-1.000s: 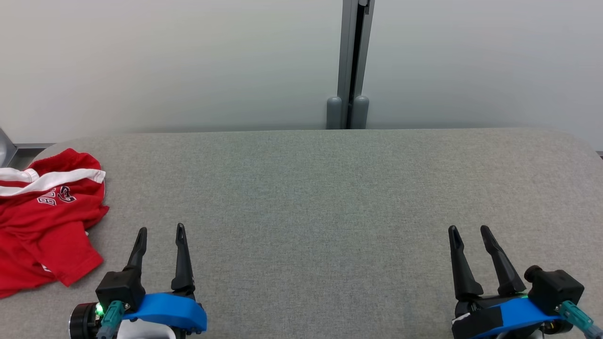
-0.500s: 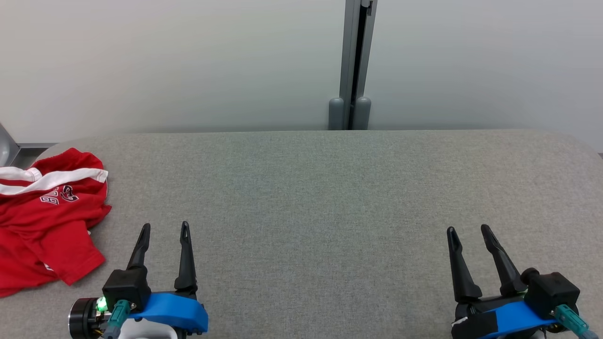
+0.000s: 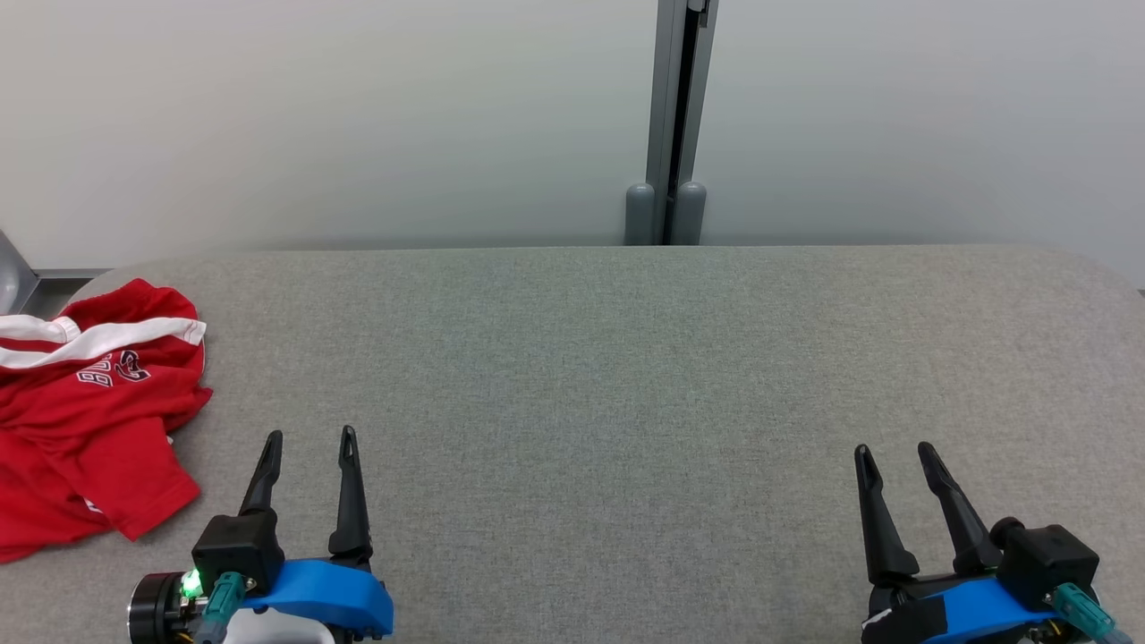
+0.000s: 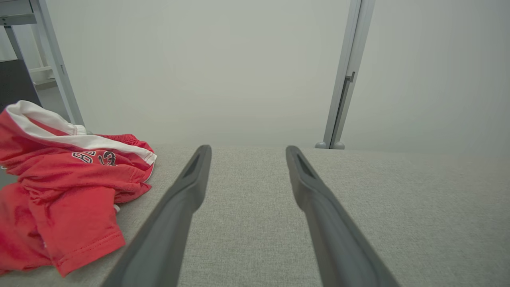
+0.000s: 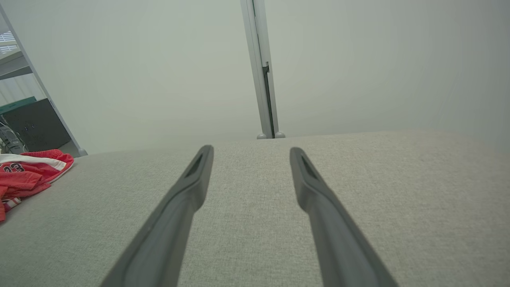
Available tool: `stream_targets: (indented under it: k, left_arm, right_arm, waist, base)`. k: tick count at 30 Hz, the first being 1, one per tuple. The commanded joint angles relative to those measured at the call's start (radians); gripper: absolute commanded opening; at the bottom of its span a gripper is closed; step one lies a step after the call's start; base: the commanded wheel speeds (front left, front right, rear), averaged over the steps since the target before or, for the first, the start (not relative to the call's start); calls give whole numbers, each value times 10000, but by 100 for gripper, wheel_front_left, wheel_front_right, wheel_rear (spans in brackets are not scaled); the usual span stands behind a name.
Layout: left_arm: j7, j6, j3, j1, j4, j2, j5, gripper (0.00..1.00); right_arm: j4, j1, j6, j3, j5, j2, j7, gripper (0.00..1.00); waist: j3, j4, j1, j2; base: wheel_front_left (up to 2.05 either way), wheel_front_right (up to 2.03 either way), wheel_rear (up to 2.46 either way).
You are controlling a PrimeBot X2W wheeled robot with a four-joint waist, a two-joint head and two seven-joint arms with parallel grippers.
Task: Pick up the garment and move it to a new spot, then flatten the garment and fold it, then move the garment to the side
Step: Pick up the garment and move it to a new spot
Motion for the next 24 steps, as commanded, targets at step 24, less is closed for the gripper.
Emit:
stream_targets:
  k: [24]
  left_arm:
    - [-149, 322, 6, -161, 66, 357, -36, 100]
  right_arm:
    - [204, 17, 4, 71, 26, -66, -21, 100]
  waist:
    - [-12, 933, 0, 0]
  base:
    - [0, 0, 0]
